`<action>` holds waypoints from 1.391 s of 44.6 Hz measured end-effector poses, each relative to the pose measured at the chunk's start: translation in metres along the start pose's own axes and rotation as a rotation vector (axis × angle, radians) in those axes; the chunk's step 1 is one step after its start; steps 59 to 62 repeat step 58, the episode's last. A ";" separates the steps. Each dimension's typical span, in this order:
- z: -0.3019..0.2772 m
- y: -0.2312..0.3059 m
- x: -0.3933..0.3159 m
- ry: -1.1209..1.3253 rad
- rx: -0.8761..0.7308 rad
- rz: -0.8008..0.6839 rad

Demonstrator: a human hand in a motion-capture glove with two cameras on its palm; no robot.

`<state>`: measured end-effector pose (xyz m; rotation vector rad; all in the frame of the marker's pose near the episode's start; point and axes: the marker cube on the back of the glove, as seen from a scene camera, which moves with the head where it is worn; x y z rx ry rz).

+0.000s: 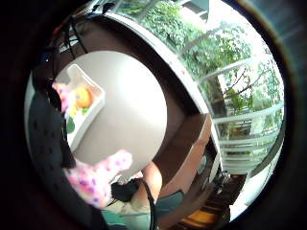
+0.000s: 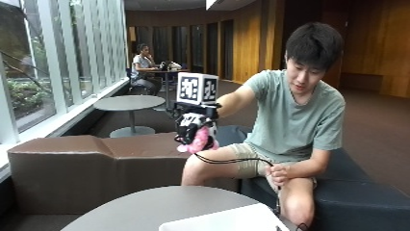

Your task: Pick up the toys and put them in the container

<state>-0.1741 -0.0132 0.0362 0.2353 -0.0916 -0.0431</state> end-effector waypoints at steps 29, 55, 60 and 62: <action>0.078 -0.050 -0.196 0.118 -0.262 -0.225; 0.017 0.022 -0.137 -0.320 -0.166 -0.298; 0.016 0.032 -0.132 -0.333 -0.238 -0.242; 0.016 0.032 -0.132 -0.333 -0.238 -0.242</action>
